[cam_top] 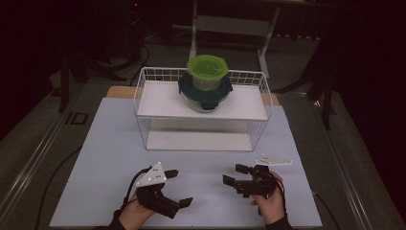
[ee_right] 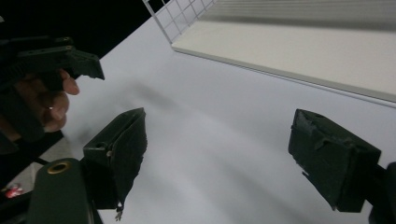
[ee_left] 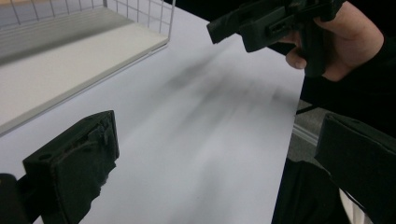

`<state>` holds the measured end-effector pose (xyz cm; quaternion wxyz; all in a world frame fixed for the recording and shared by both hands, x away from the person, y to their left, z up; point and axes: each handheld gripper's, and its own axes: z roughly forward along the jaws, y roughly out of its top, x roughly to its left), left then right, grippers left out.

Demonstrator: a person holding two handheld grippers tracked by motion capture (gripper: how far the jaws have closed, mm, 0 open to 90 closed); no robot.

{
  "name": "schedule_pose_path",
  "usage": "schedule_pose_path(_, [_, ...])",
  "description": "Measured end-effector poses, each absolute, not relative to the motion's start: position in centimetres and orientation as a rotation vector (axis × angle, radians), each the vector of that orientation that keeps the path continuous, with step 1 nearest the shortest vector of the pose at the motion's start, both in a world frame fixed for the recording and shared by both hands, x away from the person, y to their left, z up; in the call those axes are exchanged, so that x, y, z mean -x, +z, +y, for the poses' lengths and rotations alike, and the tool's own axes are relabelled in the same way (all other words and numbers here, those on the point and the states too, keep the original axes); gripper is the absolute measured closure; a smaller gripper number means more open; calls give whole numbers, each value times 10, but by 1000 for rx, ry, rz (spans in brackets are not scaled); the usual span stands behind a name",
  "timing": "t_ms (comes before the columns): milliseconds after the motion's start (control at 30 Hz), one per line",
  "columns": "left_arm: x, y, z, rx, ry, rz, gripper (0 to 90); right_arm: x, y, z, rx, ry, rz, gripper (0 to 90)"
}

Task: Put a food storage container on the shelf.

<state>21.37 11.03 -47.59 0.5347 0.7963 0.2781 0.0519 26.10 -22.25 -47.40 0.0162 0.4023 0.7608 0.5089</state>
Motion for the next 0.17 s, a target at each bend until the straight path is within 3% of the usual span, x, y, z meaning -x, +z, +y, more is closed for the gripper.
schedule_pose_path(167, [-213,-477,110,-1894,125,659,0,-260,-475,-224,-1234,1569,2353,188])
